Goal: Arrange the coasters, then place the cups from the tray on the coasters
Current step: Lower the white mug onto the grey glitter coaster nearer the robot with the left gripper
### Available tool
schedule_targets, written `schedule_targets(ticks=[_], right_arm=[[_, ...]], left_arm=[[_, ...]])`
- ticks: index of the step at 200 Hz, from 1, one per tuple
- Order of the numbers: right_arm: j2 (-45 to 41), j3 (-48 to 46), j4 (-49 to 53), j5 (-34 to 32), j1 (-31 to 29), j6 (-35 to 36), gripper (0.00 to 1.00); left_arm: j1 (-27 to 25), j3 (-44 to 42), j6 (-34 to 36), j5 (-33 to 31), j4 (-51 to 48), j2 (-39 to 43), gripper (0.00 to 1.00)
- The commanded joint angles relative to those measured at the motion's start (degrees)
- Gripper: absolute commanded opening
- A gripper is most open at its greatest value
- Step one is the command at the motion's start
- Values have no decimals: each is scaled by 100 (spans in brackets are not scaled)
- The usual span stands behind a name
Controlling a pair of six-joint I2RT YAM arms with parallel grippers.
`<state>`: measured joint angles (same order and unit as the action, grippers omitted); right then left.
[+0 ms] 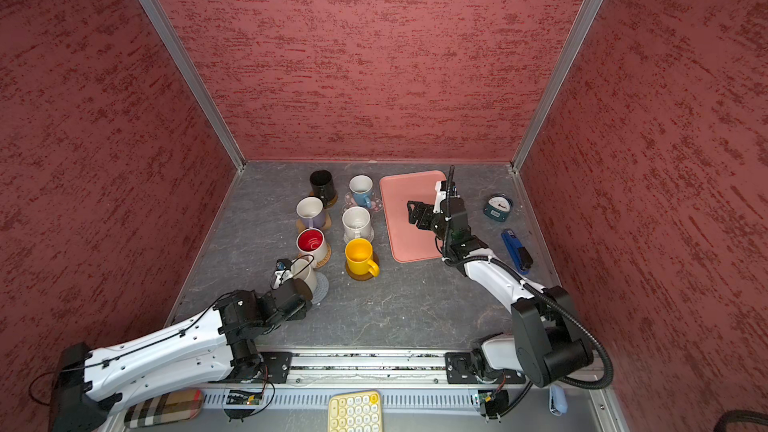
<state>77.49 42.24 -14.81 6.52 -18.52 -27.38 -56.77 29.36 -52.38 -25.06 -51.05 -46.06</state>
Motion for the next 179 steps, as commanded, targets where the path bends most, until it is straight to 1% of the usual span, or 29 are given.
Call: schedule_targets(ticks=[1,60,113,159,179], right_arm=[[69,-4,-187,86,47,48,86],[97,-2,-181,95,60,39,86],[96,-14,-184,95,69,31,86],[89,-17,-193,95,77,21,86],[87,-14,-197,86,77,31,86]], left_arm=[[98,-18,158,-37,416,63,0],[186,-93,250,79,635,-71,0],[192,-71,271,63,577,-121,0],[185,-3,246,-7,543,74,0],[192,54,350,-25,604,130,0]])
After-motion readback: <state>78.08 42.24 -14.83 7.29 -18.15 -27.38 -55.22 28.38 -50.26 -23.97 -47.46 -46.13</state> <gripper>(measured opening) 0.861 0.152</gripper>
